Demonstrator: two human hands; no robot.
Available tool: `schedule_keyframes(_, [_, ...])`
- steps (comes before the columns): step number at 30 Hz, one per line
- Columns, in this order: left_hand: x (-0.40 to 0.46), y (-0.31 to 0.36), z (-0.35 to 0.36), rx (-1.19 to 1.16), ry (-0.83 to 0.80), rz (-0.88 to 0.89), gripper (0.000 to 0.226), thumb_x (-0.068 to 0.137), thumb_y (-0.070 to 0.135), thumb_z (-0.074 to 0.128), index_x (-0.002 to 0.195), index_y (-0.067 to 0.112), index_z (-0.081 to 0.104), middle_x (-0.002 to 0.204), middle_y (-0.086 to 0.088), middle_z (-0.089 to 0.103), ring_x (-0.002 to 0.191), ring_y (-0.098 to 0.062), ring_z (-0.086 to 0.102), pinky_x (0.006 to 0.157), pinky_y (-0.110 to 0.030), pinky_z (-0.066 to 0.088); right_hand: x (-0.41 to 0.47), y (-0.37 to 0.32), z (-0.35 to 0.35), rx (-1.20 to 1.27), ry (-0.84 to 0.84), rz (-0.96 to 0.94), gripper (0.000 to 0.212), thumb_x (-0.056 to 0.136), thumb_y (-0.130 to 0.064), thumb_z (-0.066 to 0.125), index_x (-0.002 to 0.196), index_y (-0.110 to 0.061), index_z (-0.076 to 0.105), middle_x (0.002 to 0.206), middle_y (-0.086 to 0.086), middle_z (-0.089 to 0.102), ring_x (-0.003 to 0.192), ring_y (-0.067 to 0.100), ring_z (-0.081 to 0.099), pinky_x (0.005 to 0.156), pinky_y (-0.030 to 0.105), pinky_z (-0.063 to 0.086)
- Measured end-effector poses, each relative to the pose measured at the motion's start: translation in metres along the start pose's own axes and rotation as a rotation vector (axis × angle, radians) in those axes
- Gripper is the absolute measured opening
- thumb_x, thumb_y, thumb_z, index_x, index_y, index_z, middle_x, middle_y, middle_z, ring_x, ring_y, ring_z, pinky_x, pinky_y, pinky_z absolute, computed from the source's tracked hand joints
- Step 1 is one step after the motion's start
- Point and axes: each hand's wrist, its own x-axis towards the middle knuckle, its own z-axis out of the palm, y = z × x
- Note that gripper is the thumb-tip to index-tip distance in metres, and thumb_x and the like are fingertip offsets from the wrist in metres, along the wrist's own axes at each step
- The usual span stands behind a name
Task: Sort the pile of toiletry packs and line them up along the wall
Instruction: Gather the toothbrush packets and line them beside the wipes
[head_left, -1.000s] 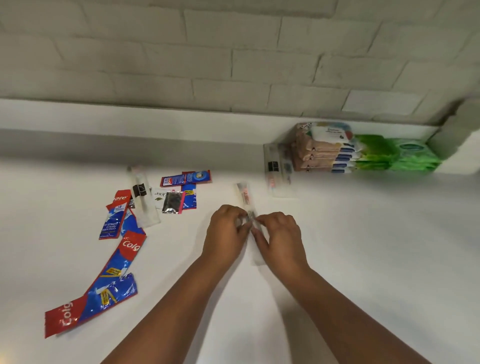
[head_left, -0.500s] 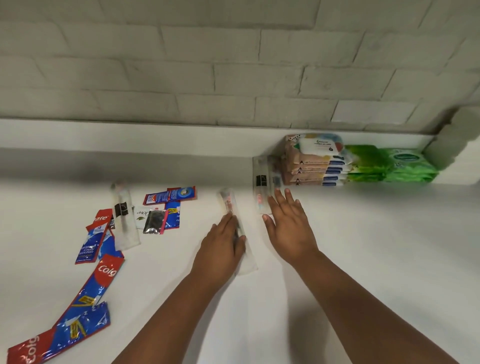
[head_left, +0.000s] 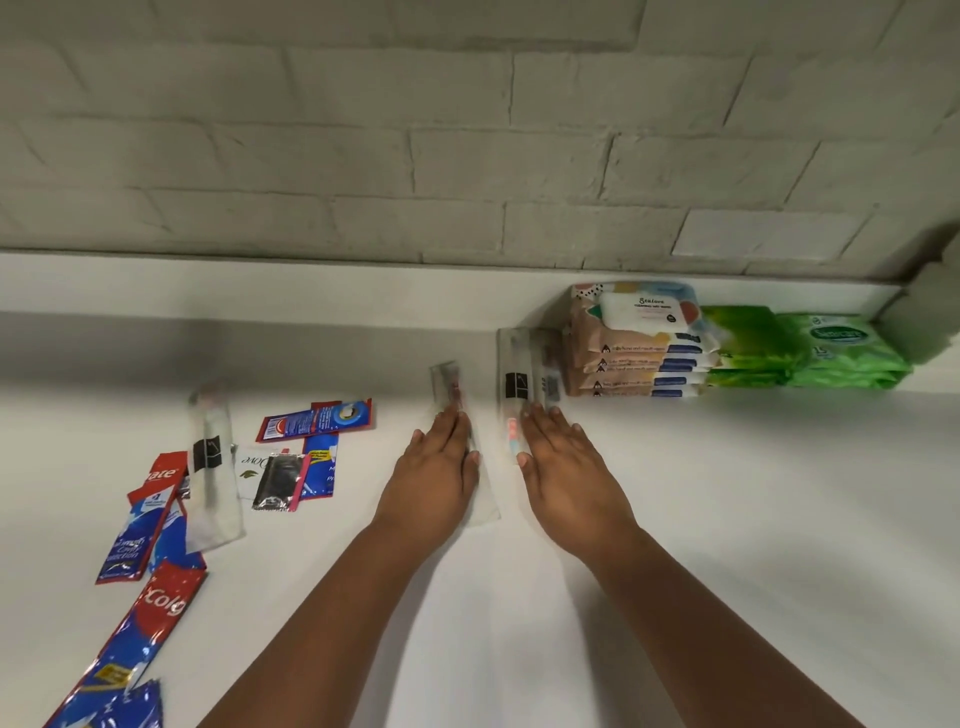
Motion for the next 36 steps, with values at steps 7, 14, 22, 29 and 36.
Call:
schedule_keyframes(7, [0.034,-0.006,0.008,0.045,0.026,0.067,0.078,0.084,0.049,-0.001,0.147,0.012,0.027,0.156,-0.005,0.023,0.143,-0.016,0.021,0.116,-0.033,0.011,0.001,0.003,0.002,0.019,0.009,-0.009,0.06,0.098,-0.042,0.009,0.153,-0.021,0.015,0.16,-0.005,0.014,0.147,0.01,0.005,0.119,0.028,0.001])
schedule_keyframes(14, [0.056,-0.007,0.011,0.045,0.032,0.131,0.075,0.087,0.046,0.003,0.145,0.01,0.032,0.155,-0.006,0.026,0.143,-0.017,0.022,0.116,-0.034,0.009,0.001,0.003,0.003,0.02,0.026,-0.007,0.059,0.098,-0.042,0.012,0.152,-0.019,0.021,0.159,-0.004,0.019,0.147,0.011,0.009,0.12,0.029,0.004])
schedule_keyframes(22, [0.066,-0.003,0.012,0.073,0.053,0.165,0.061,0.093,0.036,0.017,0.138,0.004,0.045,0.146,-0.013,0.042,0.136,-0.023,0.039,0.111,-0.042,0.025,0.002,0.003,0.004,0.009,0.02,0.009,0.059,0.098,-0.041,0.014,0.153,-0.02,0.019,0.159,-0.005,0.018,0.147,0.01,0.008,0.12,0.027,0.004])
schedule_keyframes(29, [0.069,-0.004,0.013,0.1,0.071,0.188,0.053,0.094,0.03,0.026,0.131,0.001,0.052,0.137,-0.017,0.051,0.127,-0.027,0.049,0.105,-0.047,0.035,0.002,0.002,0.002,0.016,0.017,0.006,0.056,0.099,-0.04,0.014,0.152,-0.024,0.019,0.159,-0.005,0.017,0.147,0.01,0.009,0.12,0.028,0.005])
schedule_keyframes(36, [0.072,-0.001,0.012,0.083,0.046,0.175,0.058,0.094,0.032,0.021,0.133,-0.001,0.049,0.14,-0.018,0.048,0.13,-0.029,0.046,0.106,-0.047,0.034,0.002,0.002,0.0,0.01,0.006,0.002,0.059,0.097,-0.041,0.01,0.152,-0.024,0.018,0.16,-0.005,0.016,0.147,0.011,0.008,0.12,0.028,0.003])
